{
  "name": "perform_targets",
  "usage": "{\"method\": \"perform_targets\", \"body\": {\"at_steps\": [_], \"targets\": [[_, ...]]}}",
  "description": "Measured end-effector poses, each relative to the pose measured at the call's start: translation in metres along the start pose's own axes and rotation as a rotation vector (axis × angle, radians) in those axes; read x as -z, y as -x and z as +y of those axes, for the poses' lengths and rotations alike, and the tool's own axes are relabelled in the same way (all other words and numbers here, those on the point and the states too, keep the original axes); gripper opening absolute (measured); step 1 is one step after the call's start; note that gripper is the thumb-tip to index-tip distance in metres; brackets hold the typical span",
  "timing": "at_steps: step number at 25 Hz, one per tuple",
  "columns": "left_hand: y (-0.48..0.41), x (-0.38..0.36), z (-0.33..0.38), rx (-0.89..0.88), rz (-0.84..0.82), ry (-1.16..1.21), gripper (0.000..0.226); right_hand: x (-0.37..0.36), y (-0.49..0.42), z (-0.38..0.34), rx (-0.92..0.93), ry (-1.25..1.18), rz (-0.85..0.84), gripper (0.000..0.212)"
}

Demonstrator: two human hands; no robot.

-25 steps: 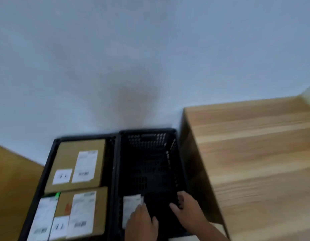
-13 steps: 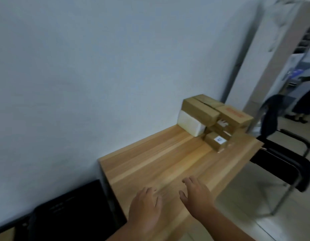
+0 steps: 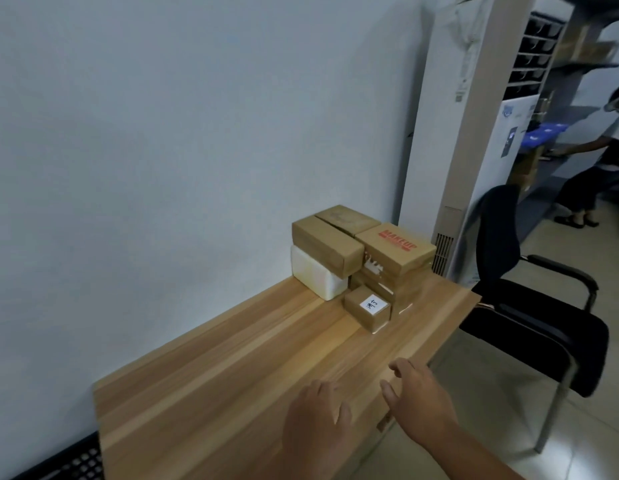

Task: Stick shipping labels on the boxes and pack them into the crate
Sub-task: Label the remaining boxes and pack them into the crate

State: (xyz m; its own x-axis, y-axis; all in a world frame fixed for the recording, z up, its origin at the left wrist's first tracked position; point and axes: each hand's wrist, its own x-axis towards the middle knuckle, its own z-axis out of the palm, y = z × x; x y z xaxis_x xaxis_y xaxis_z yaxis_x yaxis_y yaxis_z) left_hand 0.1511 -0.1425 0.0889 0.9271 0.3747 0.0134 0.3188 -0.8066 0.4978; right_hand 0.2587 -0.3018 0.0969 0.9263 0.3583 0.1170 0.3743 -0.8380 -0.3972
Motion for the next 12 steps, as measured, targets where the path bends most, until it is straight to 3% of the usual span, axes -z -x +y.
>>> {"method": "perform_targets", "body": {"at_steps": [12], "targets": [[-0.223, -0.074, 0.022, 0.104, -0.023, 0.002, 0.047, -0.021, -0.196, 0.069, 0.002, 0.015, -0.16, 0.039]]}}
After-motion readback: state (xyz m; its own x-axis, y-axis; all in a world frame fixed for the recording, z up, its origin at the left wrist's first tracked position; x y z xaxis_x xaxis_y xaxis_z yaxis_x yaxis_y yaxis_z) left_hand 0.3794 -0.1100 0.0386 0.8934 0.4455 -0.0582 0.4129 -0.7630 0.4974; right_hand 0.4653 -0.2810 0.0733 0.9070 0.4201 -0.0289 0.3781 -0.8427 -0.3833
